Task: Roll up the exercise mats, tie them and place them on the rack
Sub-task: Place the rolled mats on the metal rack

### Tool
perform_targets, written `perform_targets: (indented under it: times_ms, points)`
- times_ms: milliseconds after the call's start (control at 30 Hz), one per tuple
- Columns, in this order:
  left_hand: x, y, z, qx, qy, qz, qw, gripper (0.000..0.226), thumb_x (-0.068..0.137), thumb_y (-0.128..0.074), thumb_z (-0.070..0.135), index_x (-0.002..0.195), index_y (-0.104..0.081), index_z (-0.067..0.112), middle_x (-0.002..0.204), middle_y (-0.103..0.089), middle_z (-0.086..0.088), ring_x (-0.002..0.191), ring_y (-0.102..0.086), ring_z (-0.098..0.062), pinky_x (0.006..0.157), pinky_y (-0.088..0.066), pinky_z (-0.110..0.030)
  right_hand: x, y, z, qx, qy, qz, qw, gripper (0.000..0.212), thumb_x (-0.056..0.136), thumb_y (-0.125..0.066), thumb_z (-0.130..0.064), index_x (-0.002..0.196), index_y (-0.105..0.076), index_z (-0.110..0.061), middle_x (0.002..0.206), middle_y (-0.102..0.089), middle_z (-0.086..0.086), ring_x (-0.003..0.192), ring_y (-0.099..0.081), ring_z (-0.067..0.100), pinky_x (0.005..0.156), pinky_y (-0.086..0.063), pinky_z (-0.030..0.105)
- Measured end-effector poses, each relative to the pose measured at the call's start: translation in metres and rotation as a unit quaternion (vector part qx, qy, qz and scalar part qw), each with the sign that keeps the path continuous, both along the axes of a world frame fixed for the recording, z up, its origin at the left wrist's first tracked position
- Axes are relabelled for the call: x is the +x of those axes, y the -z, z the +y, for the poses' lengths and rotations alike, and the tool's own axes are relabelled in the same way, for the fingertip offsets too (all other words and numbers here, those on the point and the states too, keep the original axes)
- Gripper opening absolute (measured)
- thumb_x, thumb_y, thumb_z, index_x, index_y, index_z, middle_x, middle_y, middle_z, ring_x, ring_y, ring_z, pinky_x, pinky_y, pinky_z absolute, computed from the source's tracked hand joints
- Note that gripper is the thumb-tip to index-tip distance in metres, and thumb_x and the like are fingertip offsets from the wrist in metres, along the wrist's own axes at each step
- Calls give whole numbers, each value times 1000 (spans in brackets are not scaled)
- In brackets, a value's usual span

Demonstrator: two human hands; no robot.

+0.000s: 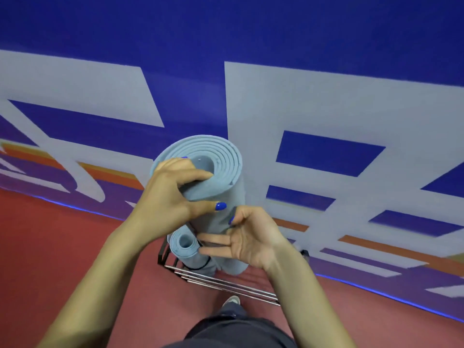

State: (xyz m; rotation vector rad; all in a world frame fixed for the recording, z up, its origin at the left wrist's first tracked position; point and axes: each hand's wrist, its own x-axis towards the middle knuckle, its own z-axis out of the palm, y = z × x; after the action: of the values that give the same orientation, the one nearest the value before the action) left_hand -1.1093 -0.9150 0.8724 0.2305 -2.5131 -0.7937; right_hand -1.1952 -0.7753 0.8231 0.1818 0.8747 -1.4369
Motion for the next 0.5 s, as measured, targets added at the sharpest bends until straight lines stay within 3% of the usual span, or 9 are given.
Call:
perform_targets:
  times_ms: [67, 133, 267, 367, 500]
  points:
    - [-10, 6, -11, -17, 22, -12, 1000, 49, 61, -70, 57, 83, -73, 13, 64, -48, 5, 67, -40, -7, 69, -32, -19, -2, 6, -14, 5, 23, -7, 1000, 37, 58, -38, -1, 94, -48, -5, 99, -63, 23, 106, -58, 48, 87, -48, 61]
    - [-22, 14, -18, -14, 48, -21, 999, 51, 60, -70, 58, 84, -73, 12, 66, -45, 11, 68, -39, -3, 72, -32, -21, -4, 10, -25, 19, 61, -10, 998, 30, 55, -36, -3, 83, -47, -6, 75, -66, 19, 96, -60, 43, 78, -51, 58]
    - [-30, 25, -33, -19, 81, -18, 996, 53, 60, -70, 61, 88, -75, 15, 67, -44, 17, 70, -37, -3, 78, -35, -29, -3, 11, -33, 55, 81, 4, 995, 45, 56, -35, -3, 98, -48, -2, 99, -60, 24, 95, -62, 42, 70, -55, 56]
    - [-26, 26, -30, -33, 84, 2, 996, 55, 60, -68, 62, 89, -75, 15, 70, -43, 20, 74, -35, -3, 80, -33, -28, -1, 7, -25, 53, 60, 14, 997, 29, 70, -32, 0, 95, -48, -3, 107, -57, 23, 93, -63, 40, 67, -56, 55]
    - [-32, 22, -34, -22, 91, 25, 995, 53, 59, -69, 60, 85, -74, 14, 69, -40, 22, 70, -35, -2, 75, -34, -28, 3, 2, -27, 44, 56, 51, 996, 25, 84, -29, -7, 95, -51, -4, 103, -62, 23, 84, -66, 36, 55, -58, 46]
